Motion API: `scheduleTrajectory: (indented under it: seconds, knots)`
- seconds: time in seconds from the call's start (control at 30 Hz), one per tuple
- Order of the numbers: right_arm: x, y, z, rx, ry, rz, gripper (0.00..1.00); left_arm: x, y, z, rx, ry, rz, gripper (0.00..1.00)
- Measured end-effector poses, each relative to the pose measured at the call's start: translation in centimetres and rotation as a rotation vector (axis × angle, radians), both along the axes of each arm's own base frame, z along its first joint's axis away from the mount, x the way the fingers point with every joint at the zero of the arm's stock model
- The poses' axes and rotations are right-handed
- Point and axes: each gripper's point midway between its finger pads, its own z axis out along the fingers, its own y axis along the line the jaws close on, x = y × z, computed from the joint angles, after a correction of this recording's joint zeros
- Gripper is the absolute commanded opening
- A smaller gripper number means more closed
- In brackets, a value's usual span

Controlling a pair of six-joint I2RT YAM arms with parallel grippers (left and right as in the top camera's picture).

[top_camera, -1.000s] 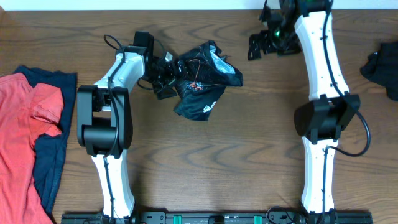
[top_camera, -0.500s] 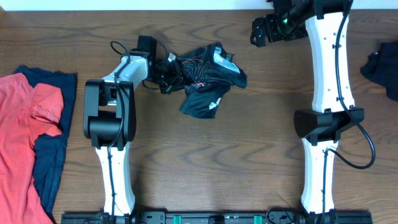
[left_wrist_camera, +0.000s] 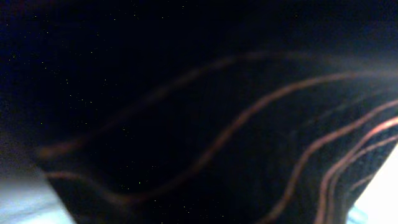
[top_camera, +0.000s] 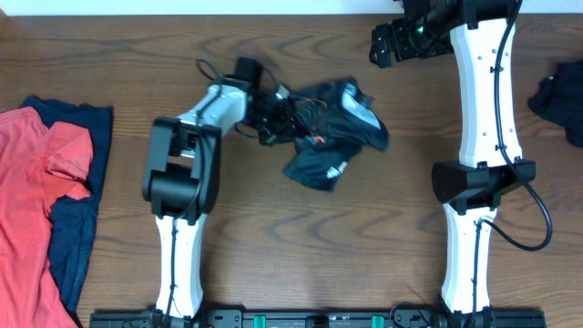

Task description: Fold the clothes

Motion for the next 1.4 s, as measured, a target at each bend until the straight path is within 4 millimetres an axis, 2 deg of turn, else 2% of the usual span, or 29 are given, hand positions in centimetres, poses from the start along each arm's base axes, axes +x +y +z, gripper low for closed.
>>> scheduleTrajectory:
  seconds: [0.17,0.2,0.23,0.27,0.4,0.5,0.7,0.83,0.97,1.1,1.17,1.27,1.4]
  knots:
    - [0.0,0.0,0.0,-0.002,0.000,-0.001,0.99,-3.3,-2.4,-0.1,0.016,0.041,-0.105,0.06]
    - [0.0,0.0,0.0,-0.002,0.000,-0.001,0.99,-3.9,-2.7,-0.1,0.021,0.050,-0.125,0.25]
    - [0.0,0.0,0.0,-0.002,0.000,-0.001,0.99,-4.3,-3.1,-0.1,0.022,0.050,-0.140,0.69]
    - [0.0,0.0,0.0,-0.002,0.000,-0.001,0.99,-4.6,-3.3,-0.1,0.026,0.053,-0.149,1.00]
    - [0.0,0.0,0.0,-0.002,0.000,-0.001,0.99,-4.7,-4.6,1.7,-0.025,0.031,-0.171,0.98]
    - [0.0,0.0,0.0,-0.002,0.000,-0.001,0.99,-4.4,-4.4,2.4,-0.028,0.025,-0.160,0.98]
    - [0.1,-0.3,0.0,-0.001,0.000,-0.007,0.99,-2.8,-2.0,2.4,-0.028,0.045,-0.088,0.98]
    - [0.3,-1.8,-0.6,0.009,0.025,-0.038,0.99,-1.2,0.6,2.4,-0.027,0.057,-0.014,0.98]
    - [0.1,-4.5,-3.8,0.041,0.136,-0.097,0.99,0.0,4.1,2.3,-0.019,0.093,0.071,0.98]
    - [-0.5,-5.9,-8.6,0.078,0.269,-0.130,0.99,0.3,6.6,2.2,-0.013,0.121,0.119,0.98]
    - [-0.9,-5.7,-10.6,0.092,0.317,-0.126,0.99,0.3,7.4,2.2,-0.011,0.130,0.128,0.98]
    - [-1.6,-4.4,-13.3,0.134,0.370,-0.074,0.99,0.2,7.6,2.2,-0.009,0.121,0.119,0.98]
    - [-2.8,-2.5,-15.6,0.175,0.418,-0.009,0.99,0.1,7.7,2.1,-0.007,0.113,0.110,0.98]
